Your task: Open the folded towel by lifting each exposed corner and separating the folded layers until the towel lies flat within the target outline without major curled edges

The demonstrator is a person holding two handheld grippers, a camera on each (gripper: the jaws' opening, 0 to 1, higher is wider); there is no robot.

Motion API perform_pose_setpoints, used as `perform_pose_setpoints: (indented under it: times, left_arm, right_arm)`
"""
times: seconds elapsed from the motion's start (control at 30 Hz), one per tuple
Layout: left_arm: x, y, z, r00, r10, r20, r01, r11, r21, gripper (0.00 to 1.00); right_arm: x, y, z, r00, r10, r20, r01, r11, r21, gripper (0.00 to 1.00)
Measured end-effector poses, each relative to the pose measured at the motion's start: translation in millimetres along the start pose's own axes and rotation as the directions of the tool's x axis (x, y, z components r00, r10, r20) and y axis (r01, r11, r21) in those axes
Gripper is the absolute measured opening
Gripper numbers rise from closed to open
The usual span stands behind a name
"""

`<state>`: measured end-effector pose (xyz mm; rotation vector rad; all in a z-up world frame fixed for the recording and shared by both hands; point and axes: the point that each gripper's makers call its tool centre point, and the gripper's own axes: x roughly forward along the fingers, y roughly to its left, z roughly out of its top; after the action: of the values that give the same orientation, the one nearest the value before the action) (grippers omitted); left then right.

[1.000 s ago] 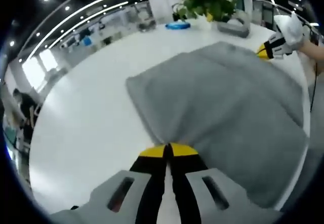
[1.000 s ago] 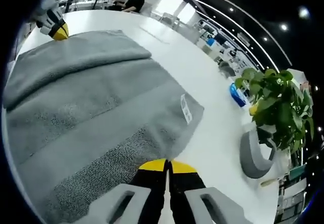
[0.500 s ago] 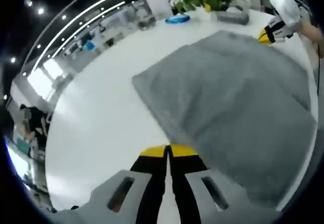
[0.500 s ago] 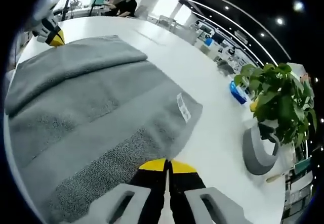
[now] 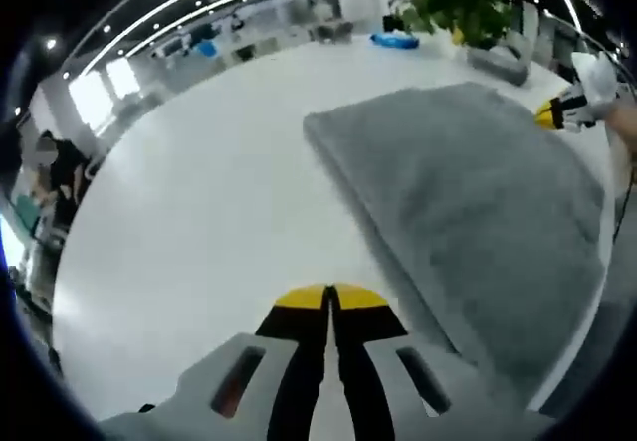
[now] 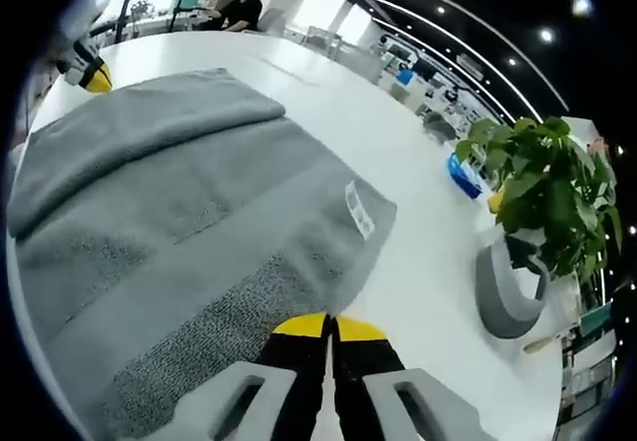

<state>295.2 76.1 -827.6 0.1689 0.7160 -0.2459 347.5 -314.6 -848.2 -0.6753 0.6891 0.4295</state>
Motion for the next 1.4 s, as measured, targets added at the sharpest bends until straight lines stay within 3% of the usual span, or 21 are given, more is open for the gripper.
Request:
perform_pose_setpoints:
  times: [0.07,0.1,0.13,0.2,0.27,0.3,0.33,0.5,0.53,0.6,0.67,0.83,1.0,1.2,1.4]
  left_arm:
    - [-2.1,-5.6,19.8,0.996,-0.019,0.083,0.024,0.998,-0.057,0.02]
    - [-2.1,-15.3,31.7,0.990,-0.068,0.127,0.082,0.991,-0.104,0.04]
    - [-0.4,-20.8,34.2,0.989,-0.093,0.113,0.107,0.986,-0.128,0.06]
    - [9.2,-20.9,26.0,0.996,-0.086,0.037,0.089,0.992,-0.089,0.07]
    - [16.8,-27.7,21.9,0.994,-0.112,0.015,0.113,0.991,-0.070,0.10]
    - [20.4,-35.3,14.5,0.990,-0.141,-0.023,0.138,0.987,-0.084,0.15]
    - [22.1,-37.0,8.3,0.989,-0.139,-0.052,0.134,0.987,-0.086,0.17]
    - [22.7,-39.5,10.2,0.993,-0.115,-0.021,0.115,0.993,-0.040,0.16]
    - [21.6,-38.6,13.5,0.995,-0.103,-0.004,0.103,0.993,0.051,0.14]
    - [21.0,-47.1,12.1,0.991,-0.131,-0.008,0.132,0.987,0.090,0.12]
    - [19.9,-46.5,13.8,0.994,-0.110,0.001,0.109,0.988,0.112,0.12]
    - [19.4,-43.9,14.7,0.996,-0.088,0.008,0.087,0.988,0.131,0.03]
    - [21.2,-40.9,10.8,0.997,-0.078,0.000,0.077,0.987,0.138,0.02]
    - [18.5,-36.7,12.4,0.999,-0.029,-0.015,0.032,0.970,0.242,0.02]
    - [15.1,-23.3,9.6,1.000,-0.006,-0.019,0.010,0.977,0.215,0.02]
  right_arm:
    - [0.3,0.2,-0.1,1.000,0.001,0.001,-0.001,1.000,0.006,0.00]
    - [-0.1,0.5,0.1,1.000,0.002,0.000,-0.002,1.000,0.003,0.00]
    - [-0.2,0.5,0.2,1.000,0.001,0.000,-0.001,1.000,0.002,0.00]
    - [0.2,0.3,0.0,1.000,0.001,-0.001,-0.001,1.000,-0.001,0.00]
    - [0.3,0.4,0.0,1.000,0.001,-0.001,-0.001,1.000,0.001,0.00]
    - [0.6,0.2,0.0,1.000,0.002,-0.001,-0.002,1.000,0.002,0.00]
    - [0.6,0.1,0.0,1.000,0.002,0.000,-0.002,1.000,0.003,0.00]
    - [1.0,-0.2,0.0,1.000,0.004,0.001,-0.004,1.000,0.004,0.00]
    - [0.4,0.0,0.3,1.000,0.006,0.001,-0.006,1.000,0.004,0.00]
    - [0.9,-0.1,0.1,1.000,0.007,0.001,-0.007,1.000,0.007,0.00]
    - [0.9,0.0,0.3,1.000,0.006,-0.001,-0.006,1.000,0.000,0.00]
    - [-0.2,0.4,0.5,1.000,0.006,-0.001,-0.006,1.000,-0.003,0.00]
    - [-0.6,0.6,0.3,1.000,0.008,0.003,-0.008,1.000,0.006,0.00]
    - [-0.7,0.7,0.1,1.000,0.008,0.003,-0.008,1.000,-0.001,0.00]
    - [-0.3,0.0,-0.3,1.000,0.014,0.013,-0.014,1.000,0.013,0.00]
